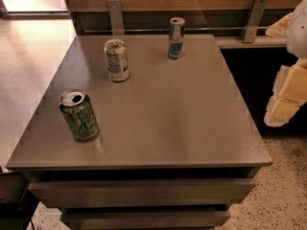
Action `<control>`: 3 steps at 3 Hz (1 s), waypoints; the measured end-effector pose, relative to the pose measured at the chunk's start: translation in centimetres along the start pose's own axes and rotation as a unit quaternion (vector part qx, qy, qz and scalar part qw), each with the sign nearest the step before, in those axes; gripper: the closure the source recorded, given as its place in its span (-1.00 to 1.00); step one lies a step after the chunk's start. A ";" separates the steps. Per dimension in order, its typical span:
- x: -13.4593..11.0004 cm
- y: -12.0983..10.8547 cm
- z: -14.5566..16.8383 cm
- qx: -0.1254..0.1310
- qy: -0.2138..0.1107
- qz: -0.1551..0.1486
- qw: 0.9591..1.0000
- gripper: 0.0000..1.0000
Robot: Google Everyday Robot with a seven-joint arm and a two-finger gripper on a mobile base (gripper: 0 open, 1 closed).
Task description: Knock 7up can over
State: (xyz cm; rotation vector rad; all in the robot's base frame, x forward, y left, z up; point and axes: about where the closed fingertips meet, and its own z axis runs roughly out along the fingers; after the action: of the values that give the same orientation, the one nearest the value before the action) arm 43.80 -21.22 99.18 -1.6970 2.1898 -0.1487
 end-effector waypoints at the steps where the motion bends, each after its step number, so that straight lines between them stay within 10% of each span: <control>1: 0.0 0.0 0.0 0.000 0.000 0.000 1.000 -1.00; 3: -1.4 -0.5 1.6 0.031 -0.097 0.063 0.993 -1.00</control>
Offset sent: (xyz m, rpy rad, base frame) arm 0.0267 0.0065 -0.0032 0.2058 -0.1052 -0.0517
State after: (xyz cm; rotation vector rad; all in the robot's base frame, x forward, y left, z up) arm 45.08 -19.84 98.11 -1.4688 2.1179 -0.0167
